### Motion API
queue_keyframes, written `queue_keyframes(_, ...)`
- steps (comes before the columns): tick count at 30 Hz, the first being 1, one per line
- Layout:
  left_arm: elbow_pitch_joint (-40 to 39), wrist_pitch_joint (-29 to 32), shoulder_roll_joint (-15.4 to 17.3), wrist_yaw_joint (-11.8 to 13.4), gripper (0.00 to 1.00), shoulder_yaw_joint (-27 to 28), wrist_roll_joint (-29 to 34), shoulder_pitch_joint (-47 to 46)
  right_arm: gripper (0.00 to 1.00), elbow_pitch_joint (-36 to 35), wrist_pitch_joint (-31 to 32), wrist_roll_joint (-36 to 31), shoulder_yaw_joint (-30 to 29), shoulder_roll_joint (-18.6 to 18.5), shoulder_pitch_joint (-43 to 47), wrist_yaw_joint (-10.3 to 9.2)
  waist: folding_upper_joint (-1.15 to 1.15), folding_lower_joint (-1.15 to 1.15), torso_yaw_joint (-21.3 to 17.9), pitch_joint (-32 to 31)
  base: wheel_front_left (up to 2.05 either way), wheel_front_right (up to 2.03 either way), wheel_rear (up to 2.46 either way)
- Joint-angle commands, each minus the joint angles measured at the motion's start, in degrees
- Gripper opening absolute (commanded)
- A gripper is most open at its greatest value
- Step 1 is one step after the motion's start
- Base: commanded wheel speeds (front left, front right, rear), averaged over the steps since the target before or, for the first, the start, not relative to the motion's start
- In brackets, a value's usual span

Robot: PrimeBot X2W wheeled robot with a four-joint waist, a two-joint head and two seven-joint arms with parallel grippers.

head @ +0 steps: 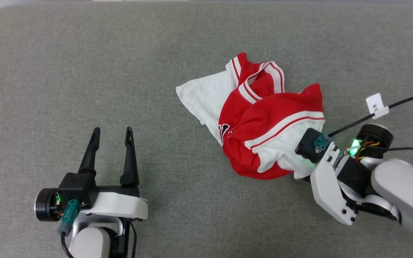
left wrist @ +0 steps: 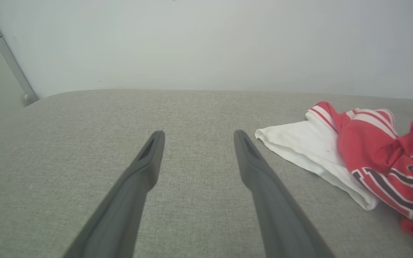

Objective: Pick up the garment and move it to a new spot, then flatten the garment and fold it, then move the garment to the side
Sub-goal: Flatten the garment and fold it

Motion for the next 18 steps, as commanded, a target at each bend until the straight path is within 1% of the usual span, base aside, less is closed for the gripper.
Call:
queue_keyframes(1,0.0,-0.1,0.0,0.2,1.0,0.2,-0.1,0.4,0.0,1.0,-0.6,0.0,1.5,-0.2,0.7,0.0,0.0,-0.01,-0.7,-1.4,0.0,0.0,0.0)
queue_keyframes(4,0.2,-0.1,0.0,0.2,1.0,0.4,-0.2,1.5,0.0,-0.2,-4.4,-0.2,0.7,-2.6,-1.3,-0.03,0.0,-0.01,-1.5,-3.3,0.0,0.0,0.0)
queue_keyframes(7,0.1,-0.1,0.0,0.3,1.0,0.8,-0.1,2.5,0.0,-2.9,-7.4,0.4,-1.1,-5.4,-1.3,-0.02,0.0,-0.01,-2.4,-5.0,0.0,0.0,0.0)
queue_keyframes(12,-0.4,-0.1,0.0,0.4,1.0,1.3,0.0,3.9,0.0,-5.4,-9.3,2.2,-6.5,-12.4,2.0,-0.02,0.0,-0.01,-4.0,-6.7,0.0,0.0,0.0)
queue_keyframes(16,-0.6,-0.1,0.0,0.3,1.0,1.4,0.0,4.5,0.0,-3.0,-8.4,4.2,-9.8,-16.5,6.8,-0.02,0.0,-0.01,-4.5,-6.9,0.0,0.0,0.0)
queue_keyframes(18,-0.7,-0.1,0.0,0.2,1.0,1.2,0.0,4.2,0.0,-0.2,-8.0,4.8,-10.8,-17.4,9.7,-0.02,0.0,-0.01,-4.5,-6.6,0.0,0.0,0.0)
